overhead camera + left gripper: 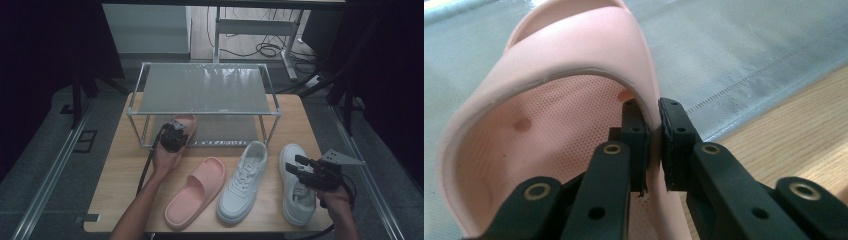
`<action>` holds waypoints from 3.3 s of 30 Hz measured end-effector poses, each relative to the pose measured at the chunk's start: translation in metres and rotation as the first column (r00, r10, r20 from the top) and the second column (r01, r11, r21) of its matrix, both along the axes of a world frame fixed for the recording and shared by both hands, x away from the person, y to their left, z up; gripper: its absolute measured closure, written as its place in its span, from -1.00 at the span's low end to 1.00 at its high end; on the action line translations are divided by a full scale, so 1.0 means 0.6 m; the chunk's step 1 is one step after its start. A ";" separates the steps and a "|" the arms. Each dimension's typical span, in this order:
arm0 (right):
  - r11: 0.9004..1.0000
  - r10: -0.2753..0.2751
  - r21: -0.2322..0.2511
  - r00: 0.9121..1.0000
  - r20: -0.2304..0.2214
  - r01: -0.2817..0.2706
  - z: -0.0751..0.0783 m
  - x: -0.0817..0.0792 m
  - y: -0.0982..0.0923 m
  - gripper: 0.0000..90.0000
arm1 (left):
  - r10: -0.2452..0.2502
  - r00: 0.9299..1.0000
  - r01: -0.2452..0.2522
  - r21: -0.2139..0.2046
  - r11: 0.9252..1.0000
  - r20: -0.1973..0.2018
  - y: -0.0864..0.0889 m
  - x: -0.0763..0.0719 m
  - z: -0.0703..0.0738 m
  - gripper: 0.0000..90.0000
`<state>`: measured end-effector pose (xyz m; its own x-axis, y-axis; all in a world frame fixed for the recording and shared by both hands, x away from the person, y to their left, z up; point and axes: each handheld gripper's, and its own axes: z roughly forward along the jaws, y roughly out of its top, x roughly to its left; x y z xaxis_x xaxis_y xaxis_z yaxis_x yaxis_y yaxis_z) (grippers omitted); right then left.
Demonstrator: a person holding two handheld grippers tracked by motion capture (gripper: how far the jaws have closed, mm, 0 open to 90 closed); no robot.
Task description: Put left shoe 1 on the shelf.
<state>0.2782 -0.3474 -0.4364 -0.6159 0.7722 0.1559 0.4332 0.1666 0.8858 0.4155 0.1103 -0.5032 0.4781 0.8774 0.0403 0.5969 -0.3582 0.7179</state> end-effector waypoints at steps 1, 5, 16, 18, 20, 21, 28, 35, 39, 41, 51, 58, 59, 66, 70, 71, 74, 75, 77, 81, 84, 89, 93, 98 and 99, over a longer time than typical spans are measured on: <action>1.000 0.001 0.000 1.000 0.000 -0.001 0.000 0.000 0.000 -0.02 | -0.003 1.000 0.003 -0.004 1.000 0.002 0.001 -0.001 0.002 0.67; 1.000 0.000 0.000 1.000 0.000 0.000 -0.001 0.001 0.000 -0.02 | -0.011 1.000 0.012 -0.029 1.000 0.009 0.005 -0.018 0.017 0.40; 1.000 0.004 -0.005 1.000 0.001 -0.004 -0.001 0.000 0.003 -0.02 | -0.048 0.998 0.050 -0.070 0.996 0.029 0.044 -0.088 0.038 0.45; 1.000 0.003 -0.005 1.000 0.000 -0.003 -0.001 0.000 0.003 -0.02 | -0.061 0.997 0.064 -0.067 0.996 0.036 0.051 -0.102 0.040 0.62; 1.000 0.004 -0.005 1.000 0.000 -0.004 -0.001 0.000 0.003 -0.02 | -0.073 0.997 0.076 -0.063 0.995 0.039 0.057 -0.116 0.040 0.74; 1.000 0.003 -0.004 1.000 0.001 -0.003 0.000 0.000 0.003 -0.02 | -0.079 0.996 0.081 -0.062 0.995 0.039 0.061 -0.122 0.040 0.79; 1.000 0.002 -0.006 1.000 0.001 -0.002 -0.001 0.000 0.004 -0.02 | -0.086 0.996 0.089 -0.079 0.993 0.030 0.092 -0.160 0.035 1.00; 1.000 0.005 -0.009 1.000 0.001 -0.005 -0.002 0.001 0.005 -0.02 | -0.077 0.997 0.079 -0.076 0.994 0.021 0.119 -0.188 0.027 1.00; 1.000 0.007 -0.010 1.000 0.000 -0.007 -0.002 0.000 0.006 -0.02 | -0.070 0.998 0.070 -0.068 0.995 0.009 0.137 -0.198 0.015 1.00; 1.000 0.006 -0.009 1.000 0.001 -0.006 -0.002 0.000 0.006 -0.02 | -0.070 0.998 0.070 -0.061 0.996 0.001 0.145 -0.202 0.008 1.00; 1.000 0.007 -0.010 1.000 -0.002 -0.007 -0.002 0.000 0.008 -0.02 | -0.057 0.998 0.055 -0.042 0.998 -0.039 0.169 -0.222 -0.016 1.00; 1.000 0.008 -0.012 1.000 -0.004 -0.008 -0.003 0.000 0.009 -0.02 | -0.062 0.997 0.060 -0.034 0.998 -0.054 0.165 -0.218 -0.025 1.00; 1.000 0.009 -0.013 1.000 -0.002 -0.009 -0.003 0.000 0.010 -0.02 | -0.062 0.997 0.060 -0.031 0.998 -0.056 0.164 -0.217 -0.026 1.00; 1.000 0.005 -0.012 1.000 -0.001 -0.005 -0.002 0.000 0.006 -0.02 | -0.063 0.996 0.062 -0.027 0.998 -0.061 0.156 -0.208 -0.033 1.00; 1.000 0.007 -0.012 1.000 -0.003 -0.007 -0.003 0.000 0.008 -0.02 | -0.068 0.996 0.067 -0.023 0.997 -0.064 0.151 -0.204 -0.034 1.00; 1.000 0.008 -0.012 1.000 -0.003 -0.008 -0.002 0.000 0.009 -0.02 | -0.068 0.996 0.067 -0.023 0.997 -0.064 0.150 -0.203 -0.033 1.00; 1.000 0.008 -0.010 1.000 -0.002 -0.008 -0.002 -0.001 0.008 -0.02 | -0.075 0.996 0.074 -0.017 0.997 -0.056 0.146 -0.204 -0.028 1.00; 1.000 0.008 -0.011 1.000 0.000 -0.008 -0.002 -0.001 0.008 -0.02 | -0.078 0.995 0.077 -0.016 0.997 -0.055 0.145 -0.205 -0.026 1.00; 1.000 0.006 -0.010 1.000 0.001 -0.006 -0.001 -0.001 0.006 -0.02 | -0.083 0.995 0.083 -0.013 0.996 -0.053 0.143 -0.206 -0.024 1.00; 1.000 0.006 -0.010 1.000 0.001 -0.006 -0.001 -0.001 0.006 -0.02 | -0.088 0.994 0.087 -0.013 0.996 -0.059 0.142 -0.205 -0.022 1.00; 1.000 0.008 -0.011 1.000 0.001 -0.008 -0.001 -0.001 0.007 -0.02 | -0.096 0.993 0.095 -0.018 0.995 -0.061 0.141 -0.207 -0.021 1.00; 1.000 0.006 -0.010 1.000 -0.002 -0.006 -0.003 0.000 0.008 -0.02 | -0.104 0.992 0.103 -0.010 0.995 -0.065 0.136 -0.200 -0.019 1.00; 1.000 0.013 -0.013 1.000 -0.002 -0.013 -0.002 -0.001 0.011 -0.02 | -0.113 0.991 0.113 -0.004 0.994 -0.069 0.127 -0.189 -0.016 1.00; 1.000 0.008 -0.011 1.000 -0.006 -0.008 -0.004 0.001 0.008 -0.02 | -0.126 0.989 0.127 0.006 0.992 -0.079 0.115 -0.177 -0.017 1.00; 1.000 0.009 -0.011 1.000 -0.006 -0.009 -0.004 0.000 0.008 -0.02 | -0.127 0.989 0.128 0.006 0.992 -0.080 0.113 -0.174 -0.017 1.00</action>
